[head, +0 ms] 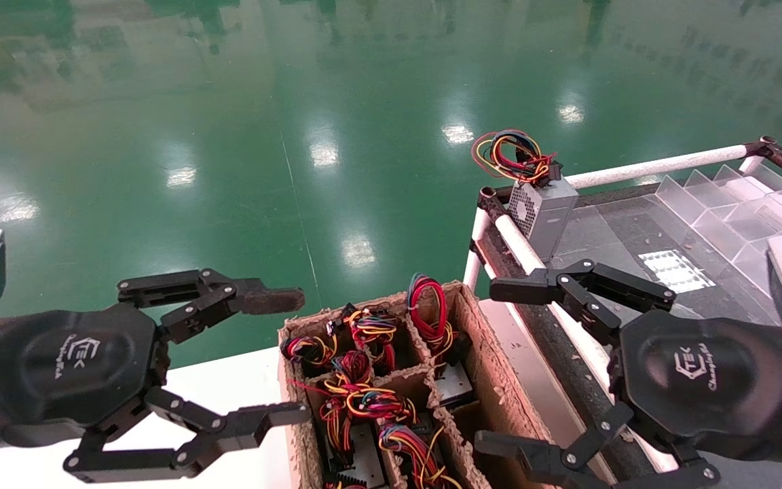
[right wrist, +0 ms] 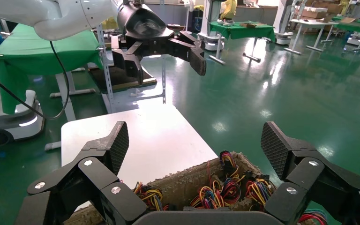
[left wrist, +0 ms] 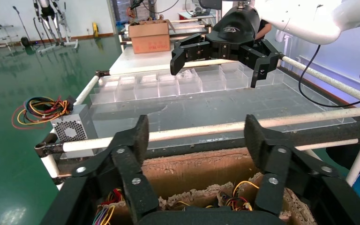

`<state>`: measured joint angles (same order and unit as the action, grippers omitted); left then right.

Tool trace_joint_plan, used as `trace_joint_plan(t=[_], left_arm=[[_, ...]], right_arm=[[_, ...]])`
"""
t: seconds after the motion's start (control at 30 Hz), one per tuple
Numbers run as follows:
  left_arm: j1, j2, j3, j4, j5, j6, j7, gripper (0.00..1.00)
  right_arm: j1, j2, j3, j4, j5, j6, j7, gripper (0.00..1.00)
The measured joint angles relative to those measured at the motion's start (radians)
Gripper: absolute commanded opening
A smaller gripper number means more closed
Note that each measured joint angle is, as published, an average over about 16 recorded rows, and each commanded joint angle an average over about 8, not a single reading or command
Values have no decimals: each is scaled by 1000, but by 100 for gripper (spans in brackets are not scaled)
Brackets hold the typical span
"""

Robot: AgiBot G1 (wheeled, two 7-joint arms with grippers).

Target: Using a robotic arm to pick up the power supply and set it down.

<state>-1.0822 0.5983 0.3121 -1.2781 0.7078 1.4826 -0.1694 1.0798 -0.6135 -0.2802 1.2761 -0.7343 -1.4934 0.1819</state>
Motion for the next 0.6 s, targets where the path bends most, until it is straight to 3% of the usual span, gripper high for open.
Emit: trace_joint_plan(t=[0.6], left_arm=[[0, 0, 0, 0, 0, 0, 0, 0]], right_arm=[[0, 0, 0, 0, 0, 0, 0, 100]])
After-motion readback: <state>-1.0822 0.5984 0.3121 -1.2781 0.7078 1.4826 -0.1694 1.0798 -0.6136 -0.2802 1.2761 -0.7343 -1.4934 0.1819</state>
